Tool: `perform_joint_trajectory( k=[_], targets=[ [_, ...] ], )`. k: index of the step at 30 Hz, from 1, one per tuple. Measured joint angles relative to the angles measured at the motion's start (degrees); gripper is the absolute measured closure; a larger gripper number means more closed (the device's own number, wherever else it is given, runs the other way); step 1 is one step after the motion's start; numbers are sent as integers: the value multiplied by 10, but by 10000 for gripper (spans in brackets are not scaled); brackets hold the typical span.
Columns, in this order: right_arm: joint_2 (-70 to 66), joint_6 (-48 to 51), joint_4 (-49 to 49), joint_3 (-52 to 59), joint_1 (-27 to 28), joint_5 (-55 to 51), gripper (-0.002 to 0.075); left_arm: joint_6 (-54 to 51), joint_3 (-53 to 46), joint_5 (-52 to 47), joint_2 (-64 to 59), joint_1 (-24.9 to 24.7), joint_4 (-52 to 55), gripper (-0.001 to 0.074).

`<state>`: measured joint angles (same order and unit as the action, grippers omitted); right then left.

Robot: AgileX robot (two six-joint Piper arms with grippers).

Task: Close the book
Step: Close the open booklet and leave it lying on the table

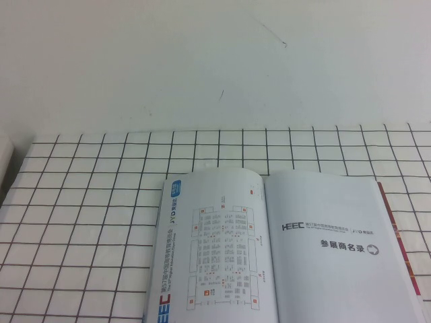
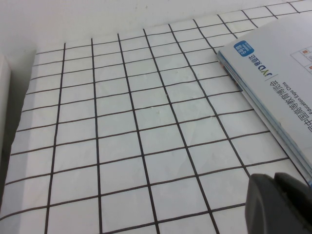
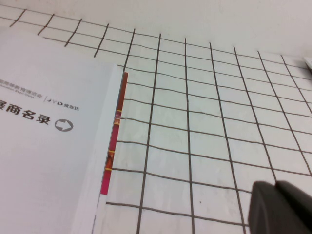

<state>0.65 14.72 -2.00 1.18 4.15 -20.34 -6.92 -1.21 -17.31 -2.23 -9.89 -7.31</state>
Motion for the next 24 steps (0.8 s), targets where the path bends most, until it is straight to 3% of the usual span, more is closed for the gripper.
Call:
perform_joint_trajectory(
  k=[24],
  targets=[
    [0, 0, 0, 0, 0, 10, 729, 0, 0, 0, 0, 0, 0, 738]
  ],
)
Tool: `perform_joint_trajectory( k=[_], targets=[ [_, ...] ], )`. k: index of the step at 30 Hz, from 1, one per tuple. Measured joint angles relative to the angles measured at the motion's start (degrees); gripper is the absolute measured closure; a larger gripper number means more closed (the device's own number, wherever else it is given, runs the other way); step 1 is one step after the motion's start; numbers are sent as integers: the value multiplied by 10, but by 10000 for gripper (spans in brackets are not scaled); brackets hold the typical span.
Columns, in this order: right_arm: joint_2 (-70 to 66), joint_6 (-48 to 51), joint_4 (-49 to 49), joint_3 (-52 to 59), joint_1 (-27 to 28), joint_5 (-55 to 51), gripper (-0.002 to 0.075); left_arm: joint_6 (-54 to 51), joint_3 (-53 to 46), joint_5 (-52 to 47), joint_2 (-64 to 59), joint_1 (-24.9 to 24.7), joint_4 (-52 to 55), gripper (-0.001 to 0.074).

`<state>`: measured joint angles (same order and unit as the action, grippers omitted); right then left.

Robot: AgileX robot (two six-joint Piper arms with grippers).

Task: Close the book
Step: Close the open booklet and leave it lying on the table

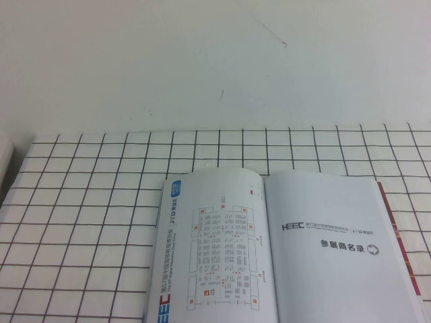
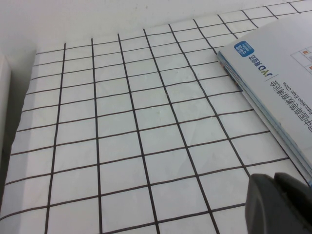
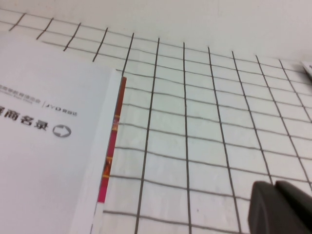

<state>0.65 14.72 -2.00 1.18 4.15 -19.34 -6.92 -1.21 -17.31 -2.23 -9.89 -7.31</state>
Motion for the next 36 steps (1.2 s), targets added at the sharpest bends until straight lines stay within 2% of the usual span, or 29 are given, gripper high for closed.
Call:
perform_joint_trajectory(
  k=[3, 6, 13, 18, 26, 29, 32, 34, 36],
  targets=[
    [0, 0, 0, 5, 0, 61, 729, 0, 0, 6, 0, 0, 0, 738],
    [0, 0, 0, 5, 0, 193, 729, 0, 0, 37, 0, 0, -4, 738],
    [0, 0, 0, 5, 0, 524, 729, 0, 0, 244, 0, 0, -87, 738],
    [0, 0, 0, 5, 0, 666, 729, 0, 0, 350, 0, 0, -105, 738],
    [0, 0, -15, 5, 0, 764, 729, 12, 0, 379, 0, 0, -114, 738],
    [1, -13, -18, 5, 0, 779, 729, 76, 0, 446, 0, 0, -119, 738],
    [1, -45, -15, -6, 0, 776, 729, 153, 0, 556, 1, 0, -112, 738],
    [1, -68, -12, -37, 0, 752, 729, 178, 0, 618, 1, 0, -96, 738],
    [1, -92, -10, -91, 0, 701, 729, 187, 15, 627, 1, 0, -77, 738]
  ],
)
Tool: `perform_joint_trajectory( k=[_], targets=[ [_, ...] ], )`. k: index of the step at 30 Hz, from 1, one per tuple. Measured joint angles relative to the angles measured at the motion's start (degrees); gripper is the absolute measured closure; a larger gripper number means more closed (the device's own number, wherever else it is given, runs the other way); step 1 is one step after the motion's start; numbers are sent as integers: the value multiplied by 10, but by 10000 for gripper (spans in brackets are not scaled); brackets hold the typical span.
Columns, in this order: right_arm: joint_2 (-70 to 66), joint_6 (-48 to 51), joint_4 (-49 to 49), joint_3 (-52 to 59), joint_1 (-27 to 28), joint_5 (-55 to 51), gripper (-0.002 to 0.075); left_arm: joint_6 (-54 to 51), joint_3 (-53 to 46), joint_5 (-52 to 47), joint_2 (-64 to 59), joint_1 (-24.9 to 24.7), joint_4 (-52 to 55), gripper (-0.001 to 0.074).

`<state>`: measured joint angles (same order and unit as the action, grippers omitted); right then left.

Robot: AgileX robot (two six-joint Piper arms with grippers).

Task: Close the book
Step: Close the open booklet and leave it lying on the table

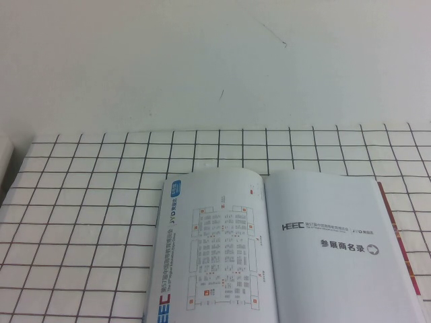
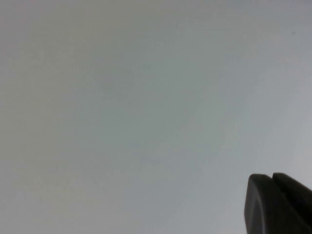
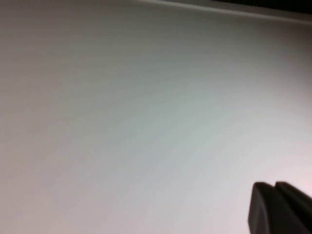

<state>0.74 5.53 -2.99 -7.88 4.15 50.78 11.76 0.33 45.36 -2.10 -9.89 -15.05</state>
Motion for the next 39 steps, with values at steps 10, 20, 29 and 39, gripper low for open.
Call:
perform_joint_trajectory(
  k=[10, 20, 29, 39],
  targets=[
    [-87, -73, 36, -240, 0, -240, 729, -7, 258, -272, -44, 0, 116, 738],
    [-322, -230, 30, -307, 0, -669, 729, -5, 333, -642, -236, 0, 76, 738],
    [-413, -129, -76, -301, -19, -776, 729, 1, 333, -747, -407, 0, 27, 738],
    [-595, 284, -367, -299, -70, -884, 729, -98, 333, -755, -579, 0, -130, 738]
  ],
)
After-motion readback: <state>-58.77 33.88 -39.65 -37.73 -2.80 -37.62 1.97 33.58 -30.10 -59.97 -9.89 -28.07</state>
